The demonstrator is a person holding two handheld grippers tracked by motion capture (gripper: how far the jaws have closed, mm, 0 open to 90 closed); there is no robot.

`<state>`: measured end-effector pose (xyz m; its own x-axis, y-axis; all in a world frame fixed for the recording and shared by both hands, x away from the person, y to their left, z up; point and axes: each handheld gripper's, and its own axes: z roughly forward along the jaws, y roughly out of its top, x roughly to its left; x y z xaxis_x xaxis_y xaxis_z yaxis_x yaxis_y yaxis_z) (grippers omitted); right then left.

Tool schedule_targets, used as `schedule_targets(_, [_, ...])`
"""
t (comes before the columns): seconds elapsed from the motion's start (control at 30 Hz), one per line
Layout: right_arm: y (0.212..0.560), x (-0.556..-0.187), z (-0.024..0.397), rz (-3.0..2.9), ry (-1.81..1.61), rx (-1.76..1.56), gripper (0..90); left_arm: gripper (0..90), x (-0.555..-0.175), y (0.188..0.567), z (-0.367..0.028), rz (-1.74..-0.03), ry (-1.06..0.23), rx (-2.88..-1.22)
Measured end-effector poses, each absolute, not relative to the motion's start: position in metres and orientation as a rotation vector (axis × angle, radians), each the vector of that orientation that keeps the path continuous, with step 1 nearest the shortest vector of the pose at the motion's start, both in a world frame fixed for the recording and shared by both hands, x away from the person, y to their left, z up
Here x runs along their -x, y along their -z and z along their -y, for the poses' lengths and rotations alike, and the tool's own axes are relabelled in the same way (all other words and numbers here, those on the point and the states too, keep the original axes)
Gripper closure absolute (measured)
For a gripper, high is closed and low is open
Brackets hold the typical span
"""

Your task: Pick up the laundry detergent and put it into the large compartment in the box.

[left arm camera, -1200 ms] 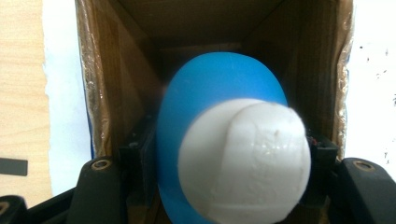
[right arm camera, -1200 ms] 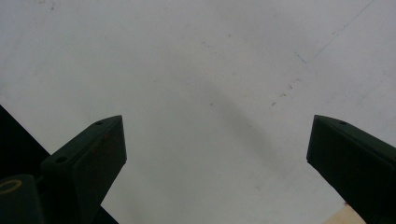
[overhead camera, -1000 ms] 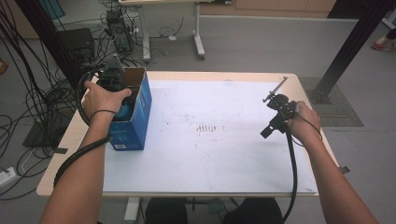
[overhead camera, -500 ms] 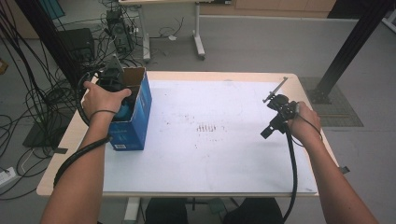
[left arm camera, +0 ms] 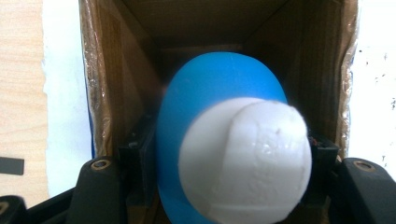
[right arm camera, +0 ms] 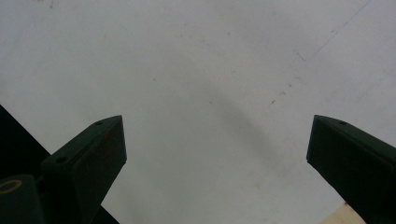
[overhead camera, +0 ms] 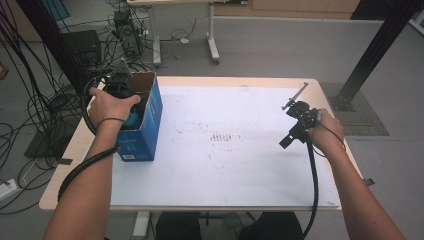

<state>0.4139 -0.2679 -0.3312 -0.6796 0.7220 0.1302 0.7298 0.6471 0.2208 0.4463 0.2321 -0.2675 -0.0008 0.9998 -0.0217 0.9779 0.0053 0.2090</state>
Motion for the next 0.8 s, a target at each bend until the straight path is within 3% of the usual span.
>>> schedule_targets(0.8, [0.3303,-0.4142,0.2695,2.828,0.401,1.245,4.9,37.3,-0.4460,0.2675,-0.2321,-2.117,-0.200,-2.087])
